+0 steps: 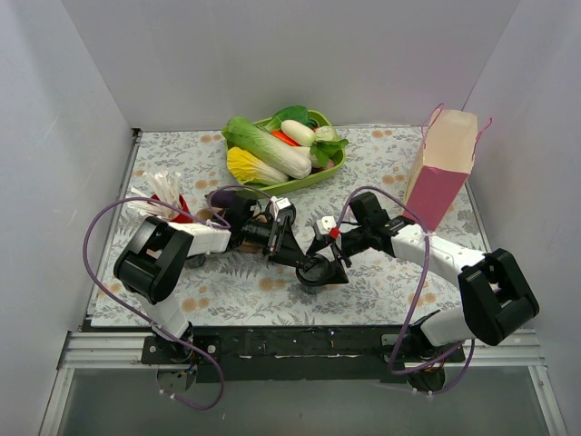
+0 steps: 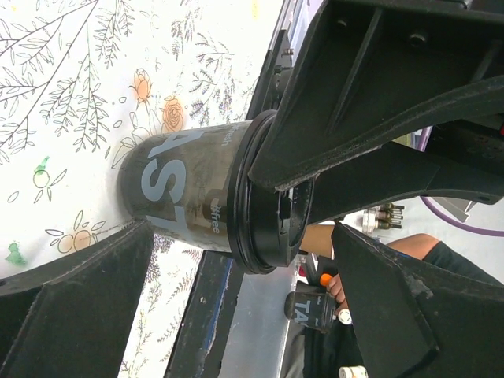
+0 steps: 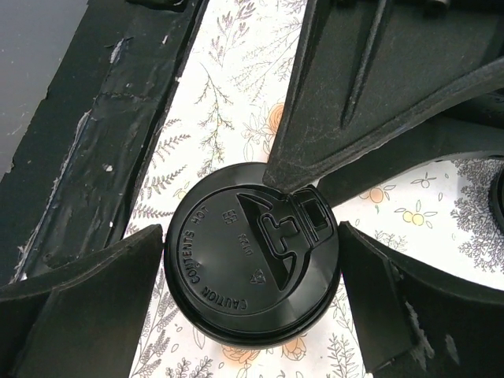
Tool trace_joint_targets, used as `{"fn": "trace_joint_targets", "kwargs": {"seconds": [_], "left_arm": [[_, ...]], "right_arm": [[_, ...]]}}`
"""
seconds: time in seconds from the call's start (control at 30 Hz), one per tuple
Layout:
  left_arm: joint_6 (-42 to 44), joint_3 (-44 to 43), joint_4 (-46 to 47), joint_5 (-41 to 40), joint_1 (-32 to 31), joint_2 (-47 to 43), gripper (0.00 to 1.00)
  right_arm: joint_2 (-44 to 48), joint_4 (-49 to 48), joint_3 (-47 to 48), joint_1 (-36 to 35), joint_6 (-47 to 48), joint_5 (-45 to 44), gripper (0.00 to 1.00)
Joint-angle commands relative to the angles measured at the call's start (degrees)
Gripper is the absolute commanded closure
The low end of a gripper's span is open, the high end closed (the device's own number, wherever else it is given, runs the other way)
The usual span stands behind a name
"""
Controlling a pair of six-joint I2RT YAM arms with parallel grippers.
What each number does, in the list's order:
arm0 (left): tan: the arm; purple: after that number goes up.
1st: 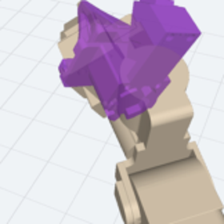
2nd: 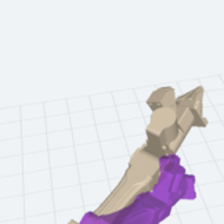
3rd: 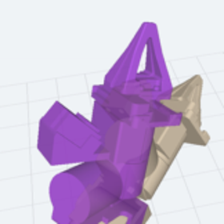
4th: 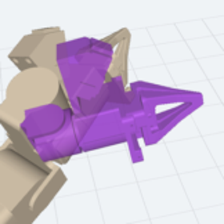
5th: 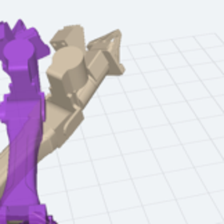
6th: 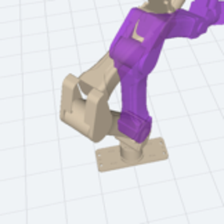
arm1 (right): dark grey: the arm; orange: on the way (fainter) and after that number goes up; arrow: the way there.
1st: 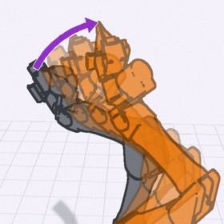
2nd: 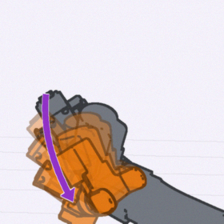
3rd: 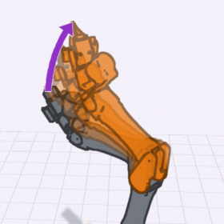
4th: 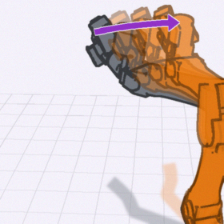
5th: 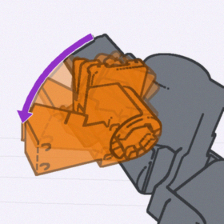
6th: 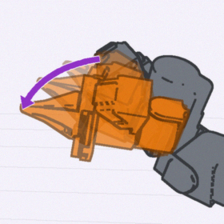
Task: Pack the takeout coffee
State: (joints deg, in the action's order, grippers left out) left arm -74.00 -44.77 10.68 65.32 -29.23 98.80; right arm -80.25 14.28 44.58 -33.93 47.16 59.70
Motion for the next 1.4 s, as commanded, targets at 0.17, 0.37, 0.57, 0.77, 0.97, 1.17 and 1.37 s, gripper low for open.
{"fn": "trace_joint_targets", "kwargs": {"seconds": [0.17,0.37,0.57,0.77,0.97,1.17,1.37], "left_arm": [[3.0,-2.2,-3.6,-1.7,0.1,-2.7,0.02],[2.9,-2.4,-3.5,-1.5,-0.1,-2.3,0.02],[2.8,-2.6,-3.2,-0.7,-0.1,-2.5,0.02],[2.8,-2.1,-3.2,-0.6,0.0,-2.7,0.02],[2.9,-2.1,-3.2,-0.4,0.0,-2.9,0.02],[3.2,-2.2,-3.3,-0.4,0.0,-3.1,0.02],[3.3,-2.1,-3.4,-0.5,-0.1,-3.4,0.02]], "right_arm": [[0.4,9.2,3.0,-0.3,0.4,-2.6,0.02],[0.2,9.4,3.0,-0.3,1.5,-2.8,0.02],[1.9,6.9,0.8,-0.3,4.0,-5.8,0.02],[6.2,1.9,-3.9,-0.3,4.6,-8.9,0.02],[7.8,2.8,-4.8,-0.8,5.5,-9.1,0.02],[13.0,-2.8,-9.3,-3.1,4.7,-14.2,0.02],[16.6,-6.4,-11.2,-5.4,3.9,-18.2,0.02]]}}
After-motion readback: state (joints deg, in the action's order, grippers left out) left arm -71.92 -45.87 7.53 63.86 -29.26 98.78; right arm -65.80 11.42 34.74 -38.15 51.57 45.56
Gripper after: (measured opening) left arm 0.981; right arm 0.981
